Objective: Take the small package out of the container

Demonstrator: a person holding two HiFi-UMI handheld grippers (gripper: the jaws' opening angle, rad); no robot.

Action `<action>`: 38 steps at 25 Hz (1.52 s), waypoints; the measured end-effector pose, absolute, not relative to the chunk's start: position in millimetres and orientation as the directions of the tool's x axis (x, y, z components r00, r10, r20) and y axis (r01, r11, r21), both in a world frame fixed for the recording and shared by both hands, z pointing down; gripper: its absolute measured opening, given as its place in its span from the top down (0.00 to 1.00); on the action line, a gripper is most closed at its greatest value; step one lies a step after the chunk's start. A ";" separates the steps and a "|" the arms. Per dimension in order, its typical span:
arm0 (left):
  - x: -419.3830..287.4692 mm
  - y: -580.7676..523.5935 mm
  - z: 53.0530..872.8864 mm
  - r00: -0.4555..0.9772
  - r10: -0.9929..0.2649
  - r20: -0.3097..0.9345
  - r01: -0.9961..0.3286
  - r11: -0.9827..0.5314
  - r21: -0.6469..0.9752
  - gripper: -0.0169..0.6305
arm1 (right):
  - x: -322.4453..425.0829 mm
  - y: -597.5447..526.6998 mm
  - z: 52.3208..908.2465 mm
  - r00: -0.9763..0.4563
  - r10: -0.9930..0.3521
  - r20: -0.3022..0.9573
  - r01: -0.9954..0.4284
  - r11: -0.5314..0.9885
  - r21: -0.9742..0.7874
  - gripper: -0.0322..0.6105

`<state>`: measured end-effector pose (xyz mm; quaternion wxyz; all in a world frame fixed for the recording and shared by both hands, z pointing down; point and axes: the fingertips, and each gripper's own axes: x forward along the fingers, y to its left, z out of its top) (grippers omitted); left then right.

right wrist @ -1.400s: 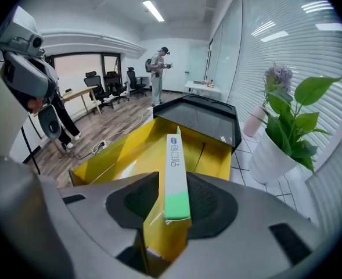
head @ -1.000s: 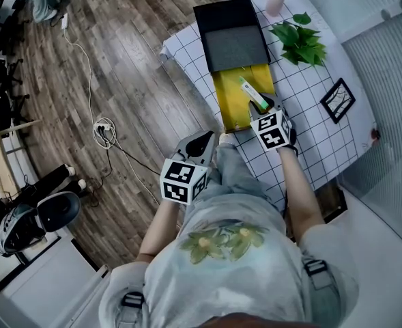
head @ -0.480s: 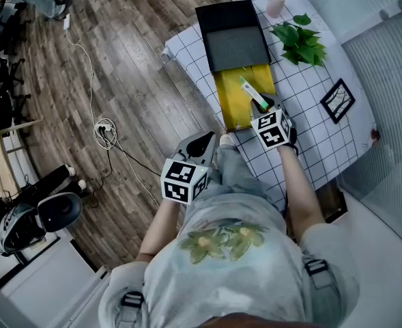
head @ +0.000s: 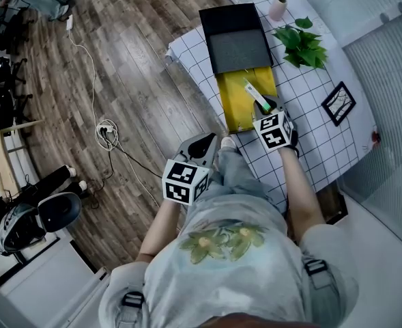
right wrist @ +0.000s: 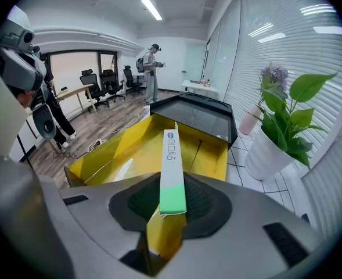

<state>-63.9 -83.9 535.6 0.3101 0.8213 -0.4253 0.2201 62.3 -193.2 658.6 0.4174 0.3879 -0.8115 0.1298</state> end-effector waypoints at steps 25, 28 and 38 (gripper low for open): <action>-59.5 -90.7 528.7 0.566 -0.562 0.603 -0.818 -0.475 0.326 0.96 | 64.2 -191.5 635.1 -0.356 -0.559 0.749 -0.774 0.626 0.100 0.81; -57.3 -90.1 526.9 0.569 -0.561 0.601 -0.815 -0.480 0.323 0.96 | 65.0 -191.1 630.1 -0.358 -0.565 0.743 -0.775 0.623 0.101 0.81; -56.6 -88.3 518.0 0.569 -0.572 0.591 -0.815 -0.489 0.311 0.96 | 66.3 -186.6 612.6 -0.366 -0.589 0.720 -0.789 0.607 0.096 0.81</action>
